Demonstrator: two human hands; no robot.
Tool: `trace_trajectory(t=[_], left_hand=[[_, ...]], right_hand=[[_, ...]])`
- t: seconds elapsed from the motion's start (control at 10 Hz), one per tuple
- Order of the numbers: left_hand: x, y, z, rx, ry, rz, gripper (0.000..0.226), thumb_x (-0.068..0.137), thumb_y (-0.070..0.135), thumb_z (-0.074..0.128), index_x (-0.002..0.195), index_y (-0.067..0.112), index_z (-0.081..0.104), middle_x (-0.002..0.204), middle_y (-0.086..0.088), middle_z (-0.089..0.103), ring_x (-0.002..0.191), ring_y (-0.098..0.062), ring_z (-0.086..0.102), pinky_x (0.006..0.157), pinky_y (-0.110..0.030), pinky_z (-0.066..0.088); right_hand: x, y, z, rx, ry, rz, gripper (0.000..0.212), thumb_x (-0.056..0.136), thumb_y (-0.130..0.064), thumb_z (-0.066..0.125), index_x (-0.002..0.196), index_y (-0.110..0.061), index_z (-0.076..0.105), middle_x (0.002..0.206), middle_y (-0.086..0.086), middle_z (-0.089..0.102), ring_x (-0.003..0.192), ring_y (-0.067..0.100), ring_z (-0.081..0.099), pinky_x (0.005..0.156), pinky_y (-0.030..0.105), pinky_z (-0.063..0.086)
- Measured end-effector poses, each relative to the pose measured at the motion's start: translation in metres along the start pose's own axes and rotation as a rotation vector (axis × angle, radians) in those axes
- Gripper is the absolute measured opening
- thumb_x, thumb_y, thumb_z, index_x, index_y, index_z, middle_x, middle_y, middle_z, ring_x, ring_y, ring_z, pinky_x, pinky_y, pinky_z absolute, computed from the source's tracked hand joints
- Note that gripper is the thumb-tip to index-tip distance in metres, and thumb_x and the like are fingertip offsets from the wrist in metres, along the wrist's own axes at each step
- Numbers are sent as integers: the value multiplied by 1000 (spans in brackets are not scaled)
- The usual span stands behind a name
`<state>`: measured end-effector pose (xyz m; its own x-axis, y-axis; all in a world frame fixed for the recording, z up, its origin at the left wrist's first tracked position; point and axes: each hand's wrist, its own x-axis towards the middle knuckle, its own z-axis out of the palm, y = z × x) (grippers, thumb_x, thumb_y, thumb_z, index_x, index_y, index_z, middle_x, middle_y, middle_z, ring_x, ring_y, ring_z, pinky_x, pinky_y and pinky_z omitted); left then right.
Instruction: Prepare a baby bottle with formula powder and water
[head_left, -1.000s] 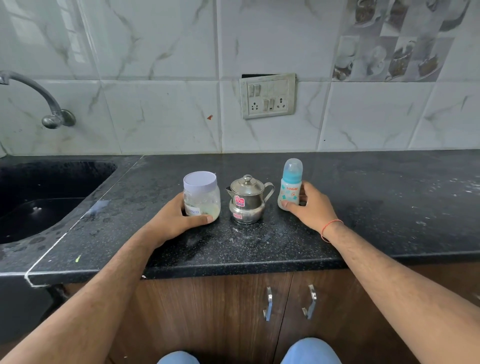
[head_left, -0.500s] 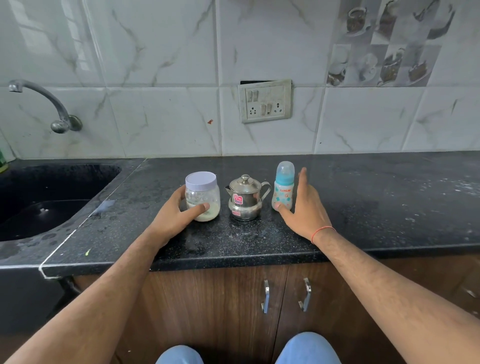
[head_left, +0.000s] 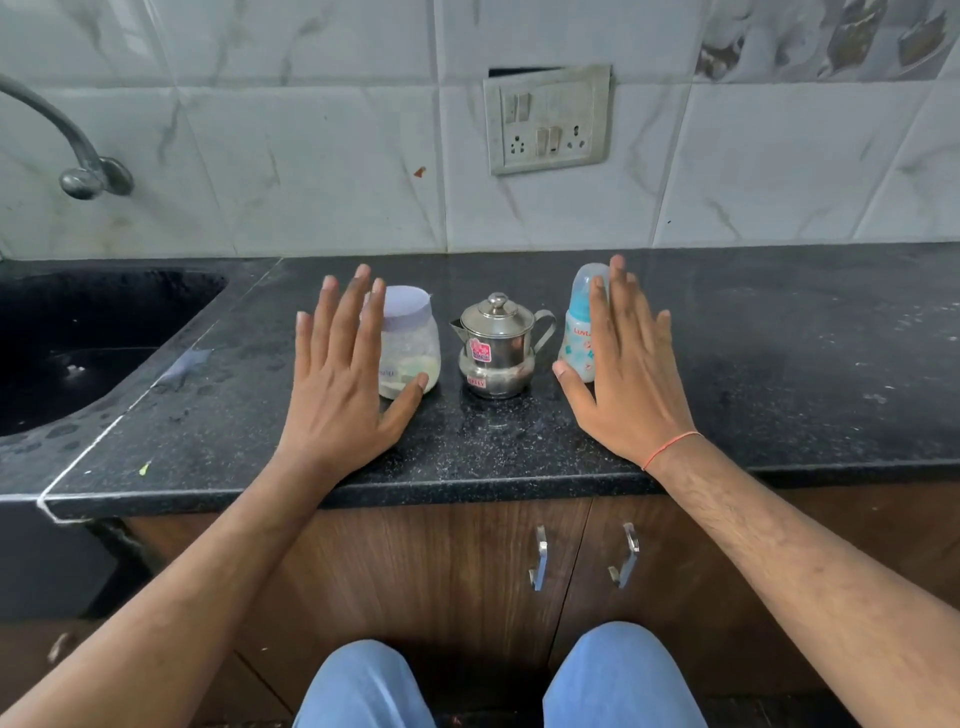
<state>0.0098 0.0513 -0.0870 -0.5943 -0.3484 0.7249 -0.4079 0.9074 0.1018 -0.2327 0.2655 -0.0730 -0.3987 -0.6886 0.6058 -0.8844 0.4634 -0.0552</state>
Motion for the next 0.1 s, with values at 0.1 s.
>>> trace_trajectory(t=[0.1], left_hand=[[2, 10, -3, 39, 71, 56, 92, 106, 51, 52, 177, 12, 9, 187, -5, 5, 173, -33, -5, 137, -56, -8]], right_hand=[[2, -10, 0, -21, 42, -47, 90, 108, -50, 46, 170, -11, -7, 178, 13, -15, 166, 31, -8, 128, 71, 9]])
